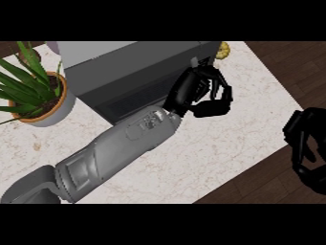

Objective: Pick up the milk, place it into the microwave and close the microwave

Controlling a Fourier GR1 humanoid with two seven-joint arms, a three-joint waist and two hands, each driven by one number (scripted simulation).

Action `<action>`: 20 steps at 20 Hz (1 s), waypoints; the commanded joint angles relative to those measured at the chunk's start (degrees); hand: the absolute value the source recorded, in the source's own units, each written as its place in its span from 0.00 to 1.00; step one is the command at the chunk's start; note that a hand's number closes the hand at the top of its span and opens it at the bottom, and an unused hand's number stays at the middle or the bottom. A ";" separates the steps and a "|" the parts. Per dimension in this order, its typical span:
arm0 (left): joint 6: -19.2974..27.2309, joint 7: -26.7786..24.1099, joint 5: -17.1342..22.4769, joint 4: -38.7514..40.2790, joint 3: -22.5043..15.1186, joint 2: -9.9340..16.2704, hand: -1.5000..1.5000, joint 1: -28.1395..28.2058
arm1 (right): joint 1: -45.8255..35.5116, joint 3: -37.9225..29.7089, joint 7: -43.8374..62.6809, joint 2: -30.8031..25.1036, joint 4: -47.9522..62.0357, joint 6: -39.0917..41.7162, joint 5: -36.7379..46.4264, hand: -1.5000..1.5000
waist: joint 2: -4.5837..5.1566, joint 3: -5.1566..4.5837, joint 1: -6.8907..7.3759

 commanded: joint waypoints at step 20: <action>0.35 3.01 20.16 0.30 16.70 -3.22 1.00 2.81 | 6.34 9.99 4.68 -0.61 -10.38 3.66 -1.86 1.00 | 2.61 -0.76 2.85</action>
